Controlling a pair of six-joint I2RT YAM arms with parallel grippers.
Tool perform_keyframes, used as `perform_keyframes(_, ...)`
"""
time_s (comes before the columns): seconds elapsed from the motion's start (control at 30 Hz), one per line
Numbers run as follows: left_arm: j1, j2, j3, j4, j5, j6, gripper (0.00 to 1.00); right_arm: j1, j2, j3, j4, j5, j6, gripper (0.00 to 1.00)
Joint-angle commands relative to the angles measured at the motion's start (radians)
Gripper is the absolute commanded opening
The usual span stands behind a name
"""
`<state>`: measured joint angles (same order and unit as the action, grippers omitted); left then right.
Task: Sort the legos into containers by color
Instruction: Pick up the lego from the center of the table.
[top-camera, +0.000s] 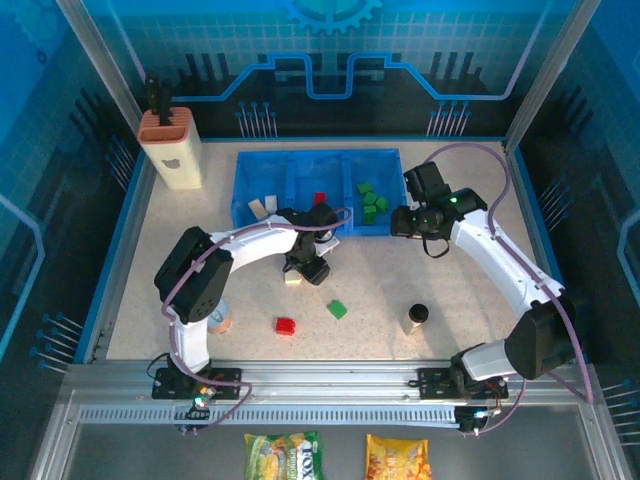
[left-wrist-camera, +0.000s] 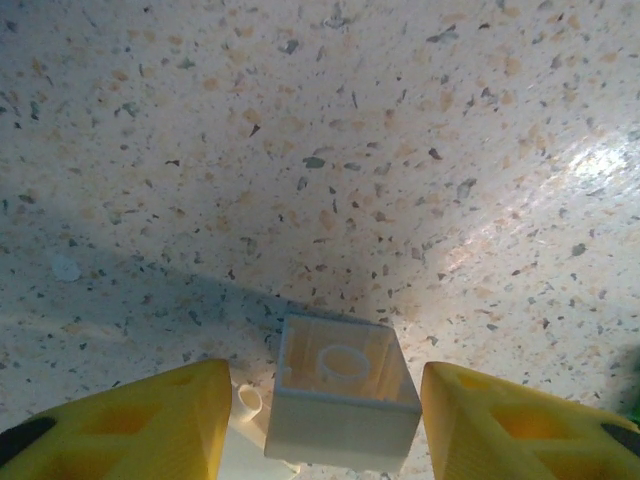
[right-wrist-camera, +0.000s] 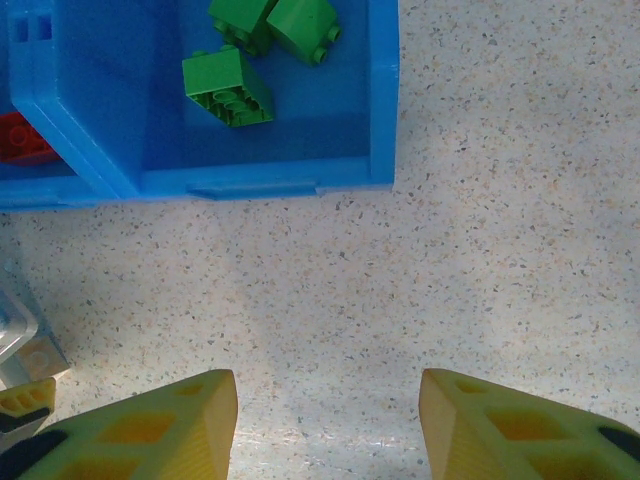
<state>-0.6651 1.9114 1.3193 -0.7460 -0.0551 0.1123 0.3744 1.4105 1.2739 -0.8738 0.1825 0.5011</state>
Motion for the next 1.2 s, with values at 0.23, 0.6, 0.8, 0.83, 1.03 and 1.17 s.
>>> perform_keyframes(0.23,-0.017,0.049,0.000,-0.001,-0.017,0.027,0.50,0.014,0.005,0.019,-0.010,0.017,0.003,0.52)
perform_keyframes(0.6,-0.027,0.061,0.000,-0.004,-0.037,0.029,0.40,0.015,0.001,0.016,-0.010,0.018,0.001,0.52)
perform_keyframes(0.8,-0.027,0.024,0.006,-0.012,-0.029,0.025,0.37,0.015,-0.001,0.028,-0.014,0.020,-0.001,0.52)
perform_keyframes(0.83,-0.027,0.011,0.006,-0.013,-0.027,0.023,0.37,0.015,0.000,0.030,-0.016,0.020,-0.002,0.52)
perform_keyframes(1.03,-0.010,-0.080,0.009,-0.006,-0.014,-0.025,0.36,0.016,0.002,0.044,-0.023,0.021,-0.007,0.52)
perform_keyframes(1.17,0.025,-0.136,0.022,-0.011,-0.017,-0.088,0.35,0.015,0.005,0.051,-0.027,0.020,-0.011,0.52)
